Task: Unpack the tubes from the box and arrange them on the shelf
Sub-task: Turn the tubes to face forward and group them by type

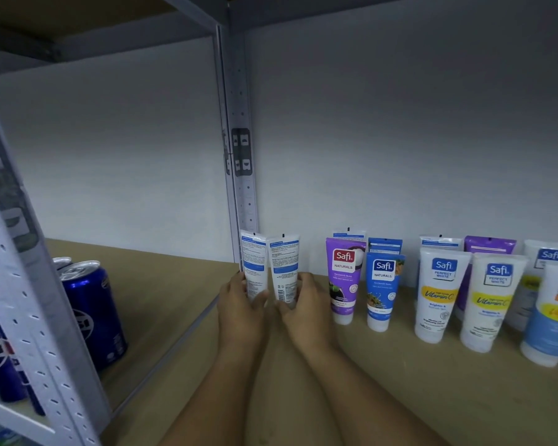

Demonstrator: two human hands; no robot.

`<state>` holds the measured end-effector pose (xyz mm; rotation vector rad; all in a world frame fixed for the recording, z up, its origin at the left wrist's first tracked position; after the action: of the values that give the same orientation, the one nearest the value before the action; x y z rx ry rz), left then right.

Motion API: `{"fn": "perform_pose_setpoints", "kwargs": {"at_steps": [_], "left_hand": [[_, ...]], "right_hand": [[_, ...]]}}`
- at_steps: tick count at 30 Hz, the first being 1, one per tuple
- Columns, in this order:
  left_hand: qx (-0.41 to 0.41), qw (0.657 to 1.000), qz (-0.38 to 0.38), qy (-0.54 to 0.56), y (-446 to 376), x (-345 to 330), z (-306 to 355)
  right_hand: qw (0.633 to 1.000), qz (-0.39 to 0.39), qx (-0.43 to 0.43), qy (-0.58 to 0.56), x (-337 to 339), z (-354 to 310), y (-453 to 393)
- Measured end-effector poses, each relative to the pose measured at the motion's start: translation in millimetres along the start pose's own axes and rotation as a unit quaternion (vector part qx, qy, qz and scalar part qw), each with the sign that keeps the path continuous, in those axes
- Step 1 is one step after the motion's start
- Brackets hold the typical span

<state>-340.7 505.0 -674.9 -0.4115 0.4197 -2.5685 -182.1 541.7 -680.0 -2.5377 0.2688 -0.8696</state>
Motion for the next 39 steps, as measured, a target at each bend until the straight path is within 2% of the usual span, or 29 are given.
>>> {"fn": "perform_pose_setpoints", "kwargs": {"at_steps": [6,11,16,21,27,33,39], "left_hand": [[-0.031,0.999,-0.03,-0.026,3,-5,8],[-0.042,0.998,-0.04,-0.02,5,-3,19],[-0.032,0.999,-0.019,-0.014,-2,1,11],[-0.048,0.998,-0.006,-0.028,-5,4,11],[-0.018,0.999,-0.027,0.037,-2,5,6],[-0.026,0.999,0.014,0.038,-5,14,6],[-0.024,0.998,-0.013,0.058,-4,9,6]], "right_hand": [[0.999,-0.029,0.015,0.039,-3,-4,-6],[0.999,-0.035,0.023,0.011,-4,-4,-3],[0.999,-0.006,0.03,0.014,1,-8,-2],[0.999,-0.026,0.024,0.0,-1,-4,-2],[0.999,-0.038,0.017,-0.019,-2,3,-2],[0.998,0.004,0.028,0.058,5,-2,1],[1.0,-0.019,0.015,-0.009,4,3,0]]}}
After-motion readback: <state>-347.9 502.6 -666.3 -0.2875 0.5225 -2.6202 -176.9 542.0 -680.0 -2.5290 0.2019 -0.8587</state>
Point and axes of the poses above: each hand's wrist, its own y-axis away from the middle knuckle, its own x-axis out of the back of the hand, z = x × y, the point moved 10 cm from there along -y, towards the middle knuckle, and after that the axes turned 5 degrees about y, right-handed, at the moved point
